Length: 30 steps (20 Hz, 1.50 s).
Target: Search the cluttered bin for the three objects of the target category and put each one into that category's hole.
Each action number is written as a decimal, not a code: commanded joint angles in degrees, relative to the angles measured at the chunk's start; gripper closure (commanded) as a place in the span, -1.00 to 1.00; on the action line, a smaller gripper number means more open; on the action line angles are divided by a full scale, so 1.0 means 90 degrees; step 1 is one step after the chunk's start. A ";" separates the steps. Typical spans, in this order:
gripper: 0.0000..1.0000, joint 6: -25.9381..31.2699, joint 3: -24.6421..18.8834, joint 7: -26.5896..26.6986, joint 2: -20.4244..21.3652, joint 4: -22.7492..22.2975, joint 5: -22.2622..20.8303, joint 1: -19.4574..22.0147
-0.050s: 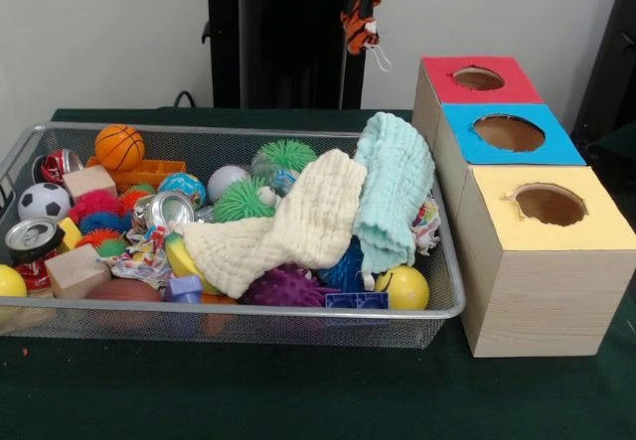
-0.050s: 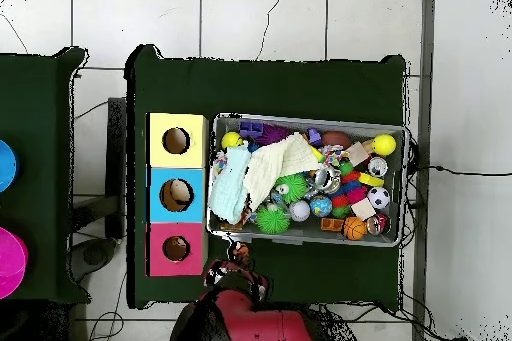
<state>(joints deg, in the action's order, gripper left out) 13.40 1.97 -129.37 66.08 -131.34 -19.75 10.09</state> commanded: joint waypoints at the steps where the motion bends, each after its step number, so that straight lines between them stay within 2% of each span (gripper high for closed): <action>1: 1.00 0.0556 0.0423 -0.0895 -0.0131 0.0305 0.0162 -0.0260; 4: 1.00 0.0526 0.0225 -0.0716 0.0007 0.0167 0.0347 -0.0107; 8: 1.00 0.0503 0.0177 -0.0804 0.0000 0.0053 0.0483 -0.0278; 10: 1.00 0.0399 -0.0118 -0.0685 0.0004 -0.0073 0.0655 -0.0133; 11: 1.00 0.0249 -0.0165 -0.0833 -0.0056 -0.0228 0.0772 -0.0204; 13: 1.00 0.0286 -0.0059 -0.0982 -0.0062 -0.0203 0.0859 -0.0452; 17: 1.00 0.1037 0.0262 -0.1183 0.0260 0.0046 0.1114 -0.1062; 19: 1.00 0.1233 0.0360 -0.1266 0.0191 0.0264 0.1235 -0.1285; 25: 1.00 0.1285 0.0607 -0.1509 -0.0220 0.0666 0.1564 -0.1861; 30: 1.00 0.1026 0.0762 -0.1522 -0.0522 0.0724 0.1761 -0.2102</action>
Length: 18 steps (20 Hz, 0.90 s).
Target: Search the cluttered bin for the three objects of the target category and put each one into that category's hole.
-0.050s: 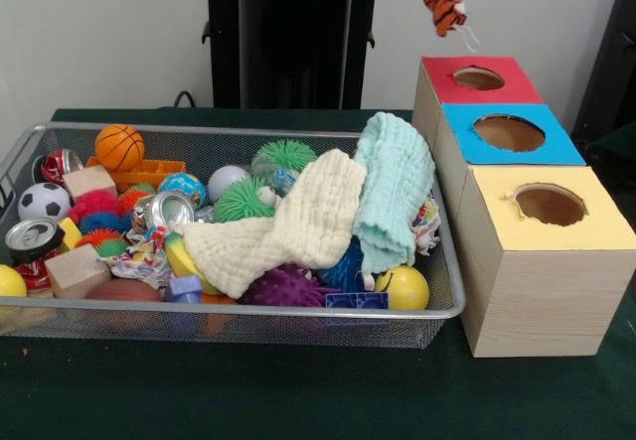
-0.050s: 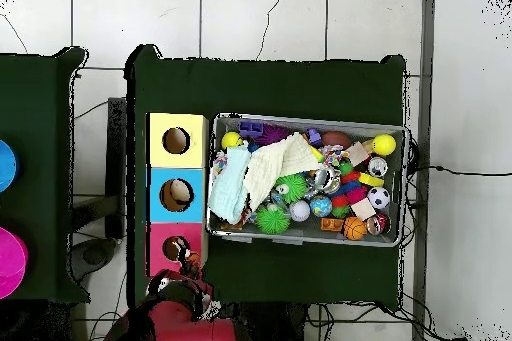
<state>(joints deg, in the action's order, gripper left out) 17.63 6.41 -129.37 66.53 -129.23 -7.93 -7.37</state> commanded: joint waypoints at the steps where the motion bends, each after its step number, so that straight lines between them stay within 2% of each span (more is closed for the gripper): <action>1: 1.00 0.0471 0.0285 -0.1501 -0.0637 0.0487 0.0488 -0.0186; 7: 1.00 -0.0024 0.0439 -0.1366 -0.1188 0.0735 0.0594 -0.0336; 13: 1.00 -0.0257 0.0161 -0.1158 -0.1609 0.0886 0.0779 -0.0203; 18: 1.00 -0.0204 0.0269 -0.1286 -0.1727 0.0941 0.0890 -0.0437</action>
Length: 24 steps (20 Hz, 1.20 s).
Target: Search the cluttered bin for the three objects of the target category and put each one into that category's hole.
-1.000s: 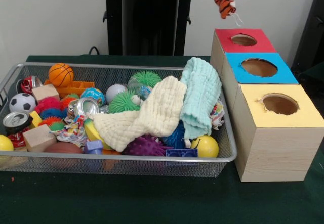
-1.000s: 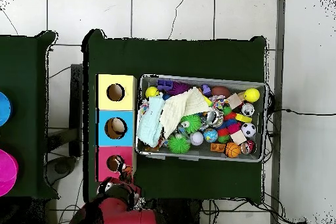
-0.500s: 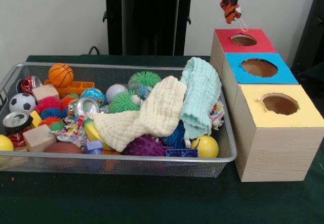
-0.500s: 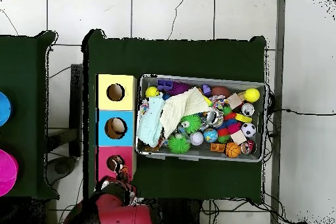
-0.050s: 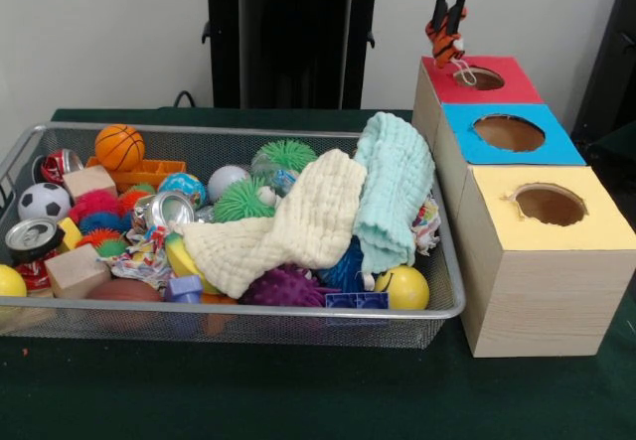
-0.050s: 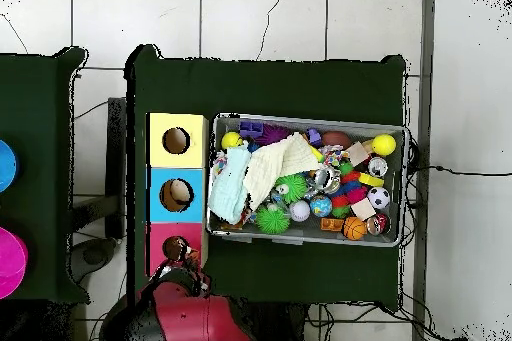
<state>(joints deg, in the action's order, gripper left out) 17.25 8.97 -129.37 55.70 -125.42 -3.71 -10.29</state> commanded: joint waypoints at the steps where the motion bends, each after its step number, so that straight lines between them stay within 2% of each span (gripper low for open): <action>1: 1.00 -0.0088 0.0044 -0.1323 -0.0491 0.0529 0.0448 -0.0192; 5: 1.00 0.0113 0.0228 -0.1389 -0.0400 0.0582 0.0584 -0.0464; 7: 1.00 0.0108 0.0198 -0.1336 -0.0383 0.0548 0.0656 -0.0450; 14: 1.00 0.0069 0.0226 -0.1300 -0.0486 0.0597 0.0885 -0.0600; 17: 1.00 0.0051 0.0398 -0.1253 -0.0558 0.0780 0.0838 -0.0778; 20: 1.00 -0.0055 0.0371 -0.0886 -0.0645 0.1027 0.0614 -0.0718; 24: 1.00 0.0074 -0.0272 -0.0172 -0.0710 0.1220 0.0446 -0.0157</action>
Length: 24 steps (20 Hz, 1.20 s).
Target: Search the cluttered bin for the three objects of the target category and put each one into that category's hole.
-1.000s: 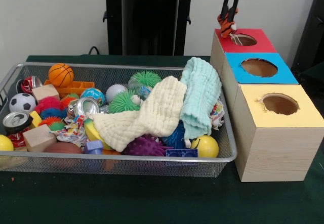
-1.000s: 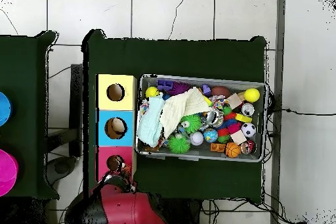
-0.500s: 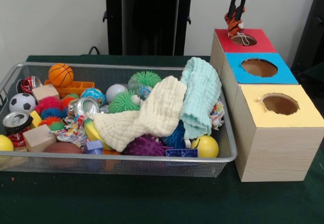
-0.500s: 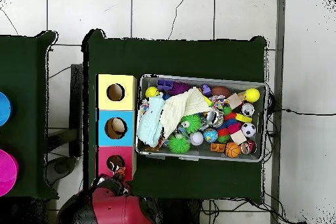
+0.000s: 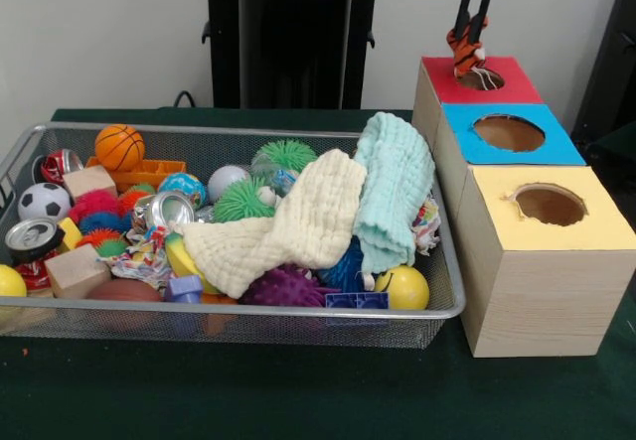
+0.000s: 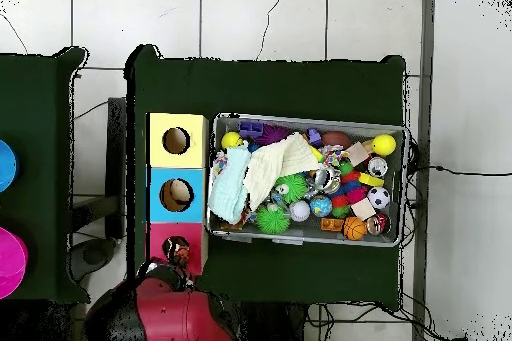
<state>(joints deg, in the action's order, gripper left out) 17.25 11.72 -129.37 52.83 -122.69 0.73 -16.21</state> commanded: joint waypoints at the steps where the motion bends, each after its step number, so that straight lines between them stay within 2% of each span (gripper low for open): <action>1: 1.00 0.0092 -0.0721 -0.0040 -0.0368 0.0897 -0.0084 0.0616; 3: 1.00 0.0080 -0.0962 0.0072 -0.0338 0.0835 -0.0087 0.0788; 7: 1.00 0.0295 -0.0725 -0.0148 -0.0405 0.0971 -0.0217 0.0508; 12: 1.00 0.0391 -0.0546 -0.0399 -0.0397 0.0945 -0.0151 0.0323; 19: 1.00 0.0374 -0.0286 -0.1219 -0.0448 0.0633 0.0294 -0.0276; 22: 1.00 0.0480 0.0044 -0.1473 -0.0500 0.0642 0.0361 -0.0626; 24: 1.00 0.0457 0.0170 -0.1524 -0.0427 0.0474 0.0404 -0.0758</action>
<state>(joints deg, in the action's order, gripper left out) 17.25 11.47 -129.37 50.86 -118.12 1.53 -21.35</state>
